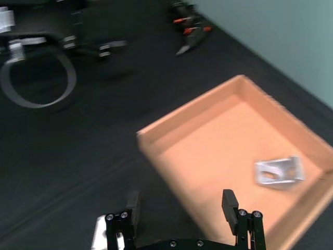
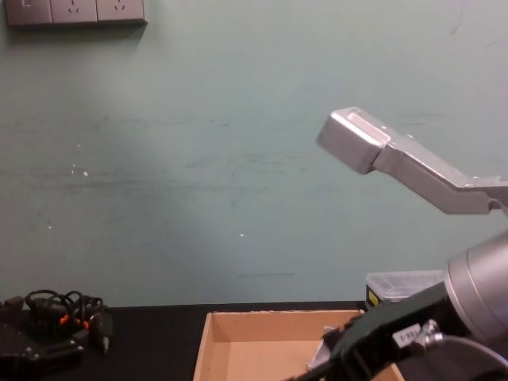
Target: Use one hand to pick up the angle iron from the table and place it into the box.
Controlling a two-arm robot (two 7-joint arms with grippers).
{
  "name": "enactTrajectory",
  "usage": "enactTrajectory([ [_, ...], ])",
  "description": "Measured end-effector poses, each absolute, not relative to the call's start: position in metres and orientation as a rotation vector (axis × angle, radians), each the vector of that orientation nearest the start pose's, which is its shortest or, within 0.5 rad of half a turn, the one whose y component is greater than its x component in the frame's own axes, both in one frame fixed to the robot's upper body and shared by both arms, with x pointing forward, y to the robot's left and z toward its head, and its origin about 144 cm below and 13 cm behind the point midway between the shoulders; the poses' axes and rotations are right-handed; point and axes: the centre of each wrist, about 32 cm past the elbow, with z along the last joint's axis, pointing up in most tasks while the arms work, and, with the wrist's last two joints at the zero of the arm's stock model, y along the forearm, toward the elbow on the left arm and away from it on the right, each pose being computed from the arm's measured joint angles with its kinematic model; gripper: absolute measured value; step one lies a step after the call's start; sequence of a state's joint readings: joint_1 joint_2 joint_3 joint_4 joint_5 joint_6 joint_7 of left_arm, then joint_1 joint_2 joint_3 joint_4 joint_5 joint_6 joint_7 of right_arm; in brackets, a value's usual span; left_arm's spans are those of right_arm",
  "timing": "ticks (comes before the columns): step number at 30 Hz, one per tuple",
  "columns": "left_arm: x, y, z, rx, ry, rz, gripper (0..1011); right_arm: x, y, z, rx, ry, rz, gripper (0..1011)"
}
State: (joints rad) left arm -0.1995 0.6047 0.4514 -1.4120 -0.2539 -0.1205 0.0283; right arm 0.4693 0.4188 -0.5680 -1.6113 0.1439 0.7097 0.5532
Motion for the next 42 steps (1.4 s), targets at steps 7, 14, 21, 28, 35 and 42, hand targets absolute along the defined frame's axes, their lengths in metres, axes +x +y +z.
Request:
enactTrajectory([
  [7,0.489,0.310,1.140,0.304,-0.285,1.248,1011,0.519,-0.179,1.267,-0.695,0.040,-0.538,1000],
  [14,0.489,0.310,1.140,0.304,-0.285,1.248,1011,0.517,-0.170,1.270,-0.780,0.025,-0.450,1000],
  [21,0.489,0.310,1.140,0.304,-0.285,1.248,1011,0.521,-0.160,1.267,-0.872,0.040,-0.424,1000],
  [28,0.489,0.310,1.140,0.304,-0.285,1.248,1011,0.525,-0.151,1.265,-0.903,0.074,-0.435,1000],
  [35,0.489,0.310,1.140,0.304,-0.285,1.248,1011,0.527,-0.145,1.264,-0.905,0.100,-0.474,1000],
  [42,0.489,0.310,1.140,0.304,-0.285,1.248,1011,0.527,-0.141,1.264,-0.909,0.121,-0.510,1000],
])
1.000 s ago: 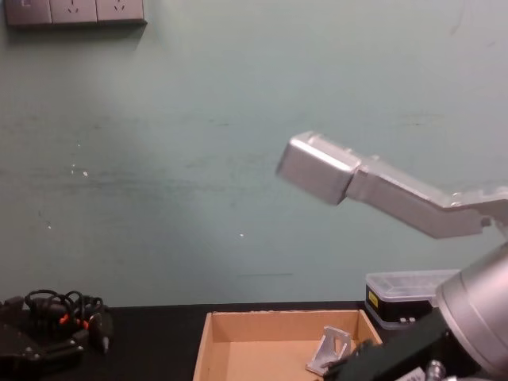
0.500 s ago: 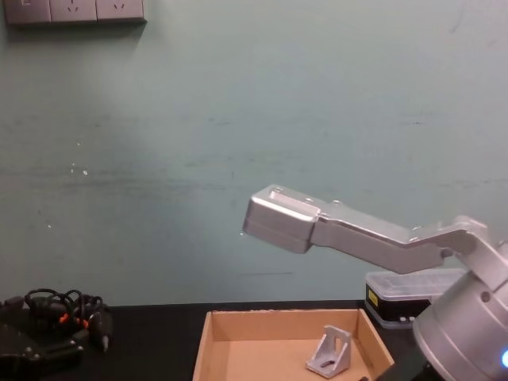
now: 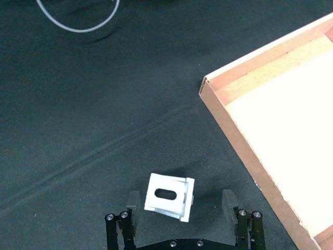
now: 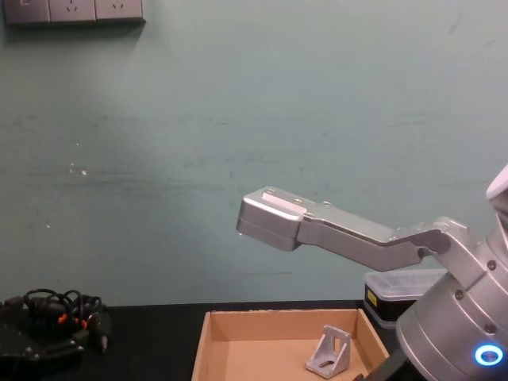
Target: Use one hand to pick up the angle iron from the table and place it into the box.
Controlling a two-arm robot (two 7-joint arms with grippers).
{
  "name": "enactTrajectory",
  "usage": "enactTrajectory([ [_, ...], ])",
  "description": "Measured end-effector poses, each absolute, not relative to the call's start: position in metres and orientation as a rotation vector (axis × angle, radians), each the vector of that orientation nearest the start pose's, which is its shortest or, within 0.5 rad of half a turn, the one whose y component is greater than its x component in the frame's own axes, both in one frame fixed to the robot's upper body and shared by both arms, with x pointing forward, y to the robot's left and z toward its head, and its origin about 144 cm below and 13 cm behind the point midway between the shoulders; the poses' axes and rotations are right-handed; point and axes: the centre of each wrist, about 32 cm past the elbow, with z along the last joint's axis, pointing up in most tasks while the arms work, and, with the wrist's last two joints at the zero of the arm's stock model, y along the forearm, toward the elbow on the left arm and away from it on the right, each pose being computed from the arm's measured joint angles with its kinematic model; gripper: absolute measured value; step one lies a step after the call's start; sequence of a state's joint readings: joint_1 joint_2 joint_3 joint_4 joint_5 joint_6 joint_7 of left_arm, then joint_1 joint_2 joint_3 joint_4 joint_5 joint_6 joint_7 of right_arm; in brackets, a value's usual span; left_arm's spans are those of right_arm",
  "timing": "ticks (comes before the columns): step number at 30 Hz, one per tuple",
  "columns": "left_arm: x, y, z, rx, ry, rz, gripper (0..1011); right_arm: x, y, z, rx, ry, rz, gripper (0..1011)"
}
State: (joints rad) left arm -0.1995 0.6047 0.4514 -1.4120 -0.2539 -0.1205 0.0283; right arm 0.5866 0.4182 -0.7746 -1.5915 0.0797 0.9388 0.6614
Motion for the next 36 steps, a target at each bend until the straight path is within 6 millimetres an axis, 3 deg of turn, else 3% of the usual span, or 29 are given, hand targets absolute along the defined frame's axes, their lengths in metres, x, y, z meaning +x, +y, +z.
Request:
enactTrajectory([
  [23,0.4886,0.3097,1.1398,0.304,-0.285,1.248,1011,0.5269,-0.1363,1.2628,-0.904,0.159,-0.554,997],
  [36,0.4886,0.3097,1.1398,0.304,-0.285,1.248,1011,0.5266,-0.1361,1.2631,-0.904,0.157,-0.552,668],
])
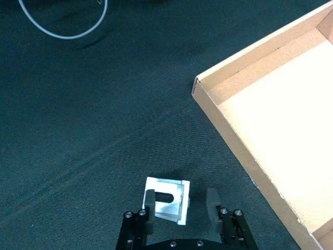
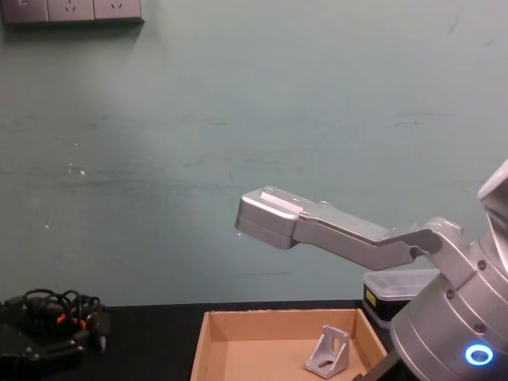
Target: Use one hand to pick up the angle iron from the table and place it into the box.
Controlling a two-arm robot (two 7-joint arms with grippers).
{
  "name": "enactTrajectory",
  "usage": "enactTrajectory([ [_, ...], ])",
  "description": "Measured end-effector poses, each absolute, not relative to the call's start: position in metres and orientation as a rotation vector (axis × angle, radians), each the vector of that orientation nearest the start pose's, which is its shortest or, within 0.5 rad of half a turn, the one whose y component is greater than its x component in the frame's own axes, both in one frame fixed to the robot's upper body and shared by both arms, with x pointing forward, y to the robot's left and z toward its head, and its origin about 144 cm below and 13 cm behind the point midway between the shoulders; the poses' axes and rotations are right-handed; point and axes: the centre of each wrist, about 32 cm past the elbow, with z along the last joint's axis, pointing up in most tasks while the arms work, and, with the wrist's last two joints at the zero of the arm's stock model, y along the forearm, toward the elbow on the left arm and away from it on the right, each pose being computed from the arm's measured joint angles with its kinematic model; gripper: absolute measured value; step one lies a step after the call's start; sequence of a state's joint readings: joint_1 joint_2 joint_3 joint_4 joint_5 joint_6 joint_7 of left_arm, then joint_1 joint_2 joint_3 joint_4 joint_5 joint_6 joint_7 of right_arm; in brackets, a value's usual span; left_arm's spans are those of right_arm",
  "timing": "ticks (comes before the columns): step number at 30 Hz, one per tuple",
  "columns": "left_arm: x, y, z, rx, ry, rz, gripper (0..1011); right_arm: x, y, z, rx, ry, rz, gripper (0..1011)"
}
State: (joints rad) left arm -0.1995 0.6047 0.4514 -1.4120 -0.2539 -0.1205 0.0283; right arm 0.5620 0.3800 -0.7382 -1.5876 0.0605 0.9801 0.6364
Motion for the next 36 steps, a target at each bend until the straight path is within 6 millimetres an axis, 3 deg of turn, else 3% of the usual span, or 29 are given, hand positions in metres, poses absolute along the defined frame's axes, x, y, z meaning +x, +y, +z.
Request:
enactTrajectory([
  [4,0.489,0.310,1.140,0.305,-0.285,1.248,1011,0.527,-0.136,1.263,-0.904,0.156,-0.552,487],
  [6,0.489,0.310,1.140,0.304,-0.285,1.248,1011,0.527,-0.136,1.263,-0.904,0.156,-0.552,466],
  [15,0.489,0.310,1.140,0.304,-0.285,1.248,1011,0.527,-0.136,1.263,-0.904,0.156,-0.552,146],
  [19,0.489,0.310,1.140,0.304,-0.285,1.248,1011,0.527,-0.136,1.263,-0.904,0.155,-0.552,56],
  [30,0.489,0.310,1.140,0.304,-0.285,1.248,1011,0.525,-0.138,1.265,-0.888,0.148,-0.557,51],
  [36,0.489,0.310,1.140,0.305,-0.285,1.248,1011,0.523,-0.143,1.280,-0.833,0.114,-0.588,51],
])
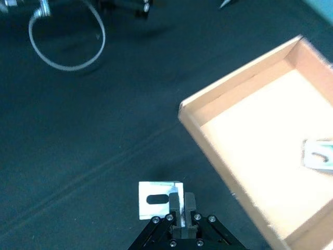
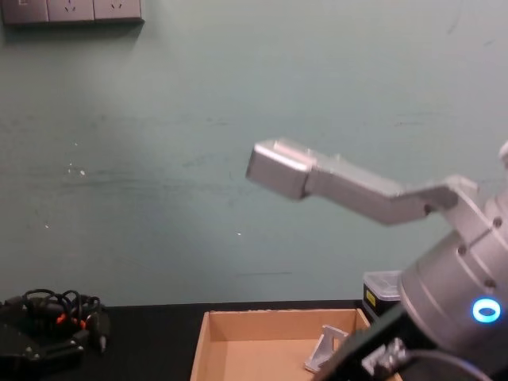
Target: Use one hand to pick up the angle iron from the table and place it into the box.
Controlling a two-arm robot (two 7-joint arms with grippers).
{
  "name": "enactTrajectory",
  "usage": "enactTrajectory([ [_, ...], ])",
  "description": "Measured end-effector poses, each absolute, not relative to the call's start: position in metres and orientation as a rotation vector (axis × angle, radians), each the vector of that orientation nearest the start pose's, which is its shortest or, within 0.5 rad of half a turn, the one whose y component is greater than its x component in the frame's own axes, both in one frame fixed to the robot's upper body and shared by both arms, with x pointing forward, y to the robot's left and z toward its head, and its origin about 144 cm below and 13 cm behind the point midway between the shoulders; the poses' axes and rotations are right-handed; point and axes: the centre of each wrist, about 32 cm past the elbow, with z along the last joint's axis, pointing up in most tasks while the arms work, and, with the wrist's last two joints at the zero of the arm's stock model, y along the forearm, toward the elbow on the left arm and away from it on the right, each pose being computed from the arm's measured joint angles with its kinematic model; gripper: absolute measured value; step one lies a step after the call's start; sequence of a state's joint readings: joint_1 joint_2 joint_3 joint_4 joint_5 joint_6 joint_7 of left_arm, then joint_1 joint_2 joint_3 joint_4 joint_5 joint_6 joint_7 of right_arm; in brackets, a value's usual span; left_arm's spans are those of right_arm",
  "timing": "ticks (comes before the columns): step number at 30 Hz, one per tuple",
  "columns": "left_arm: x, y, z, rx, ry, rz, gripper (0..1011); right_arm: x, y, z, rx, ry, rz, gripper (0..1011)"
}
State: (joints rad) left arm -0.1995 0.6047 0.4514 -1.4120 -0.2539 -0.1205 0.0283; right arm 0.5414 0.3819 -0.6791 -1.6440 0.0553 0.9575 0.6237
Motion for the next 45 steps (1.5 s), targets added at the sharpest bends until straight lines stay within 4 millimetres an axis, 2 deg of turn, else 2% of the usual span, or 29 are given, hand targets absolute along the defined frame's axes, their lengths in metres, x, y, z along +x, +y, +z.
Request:
enactTrajectory([
  [7,0.489,0.310,1.140,0.305,-0.285,1.248,1011,0.529,-0.146,1.305,-0.788,0.071,-0.619,51],
  [12,0.489,0.310,1.140,0.305,-0.285,1.248,1011,0.547,-0.145,1.316,-0.778,0.088,-0.655,51],
  [18,0.489,0.310,1.140,0.304,-0.285,1.248,1011,0.571,-0.136,1.318,-0.785,0.108,-0.712,51],
  [23,0.489,0.310,1.140,0.305,-0.285,1.248,1011,0.592,-0.124,1.310,-0.804,0.118,-0.770,51],
  [30,0.489,0.310,1.140,0.304,-0.285,1.248,1011,0.609,-0.113,1.295,-0.809,0.125,-0.827,51],
  [45,0.489,0.310,1.140,0.305,-0.285,1.248,1011,0.608,-0.107,1.268,-0.748,0.092,-0.915,51],
])
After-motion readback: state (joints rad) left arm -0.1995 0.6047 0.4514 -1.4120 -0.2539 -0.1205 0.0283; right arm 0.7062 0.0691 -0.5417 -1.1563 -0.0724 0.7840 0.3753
